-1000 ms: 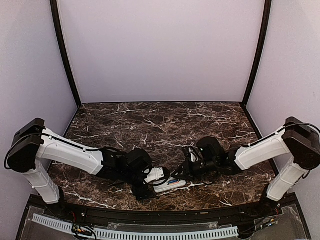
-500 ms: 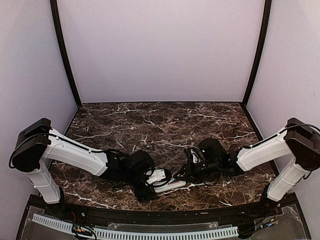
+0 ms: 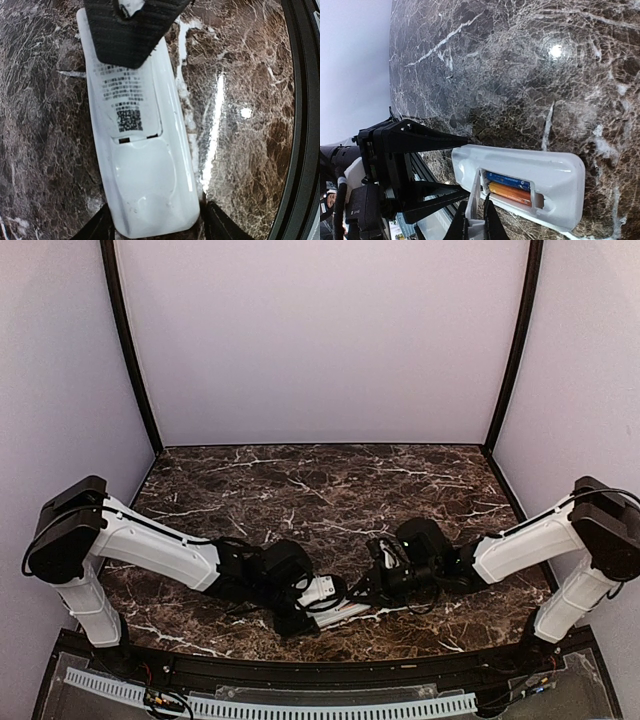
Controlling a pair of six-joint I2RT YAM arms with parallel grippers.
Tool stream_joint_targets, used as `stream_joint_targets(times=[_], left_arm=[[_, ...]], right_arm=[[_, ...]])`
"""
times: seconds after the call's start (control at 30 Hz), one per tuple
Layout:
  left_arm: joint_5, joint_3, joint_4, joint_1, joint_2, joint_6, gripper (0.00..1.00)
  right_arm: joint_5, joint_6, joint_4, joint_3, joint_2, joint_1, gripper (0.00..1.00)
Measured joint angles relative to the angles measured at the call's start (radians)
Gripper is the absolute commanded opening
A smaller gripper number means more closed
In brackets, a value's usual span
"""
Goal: Load the batteries into the remote control
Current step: Load the battery cover onto the remote control without the battery cover.
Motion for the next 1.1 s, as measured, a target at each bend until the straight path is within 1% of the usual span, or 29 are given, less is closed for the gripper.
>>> stream_joint_targets(times=[0.3, 0.53, 0.73, 1.1], left_arm=[[0.02, 0.003, 0.001, 0.0, 0.002, -0.058, 0.47], [0.023, 0.005, 0.001, 0.0, 0.002, -0.095, 0.4], [0.023, 0.008, 0.0, 0.0, 0.004, -0.113, 0.37], [0.023, 0.008, -0.001, 0.0, 0.004, -0.119, 0.36]], right_arm=[[0.016, -0.005, -0.04, -0.001, -0.057, 0.002, 0.0], [-0.015, -0.043, -0.054, -0.001, -0.051, -0.01, 0.0], [-0.023, -0.053, -0.061, -0.001, -0.051, -0.019, 0.0], [-0.029, -0.069, -0.058, 0.001, -0.015, -0.021, 0.0]])
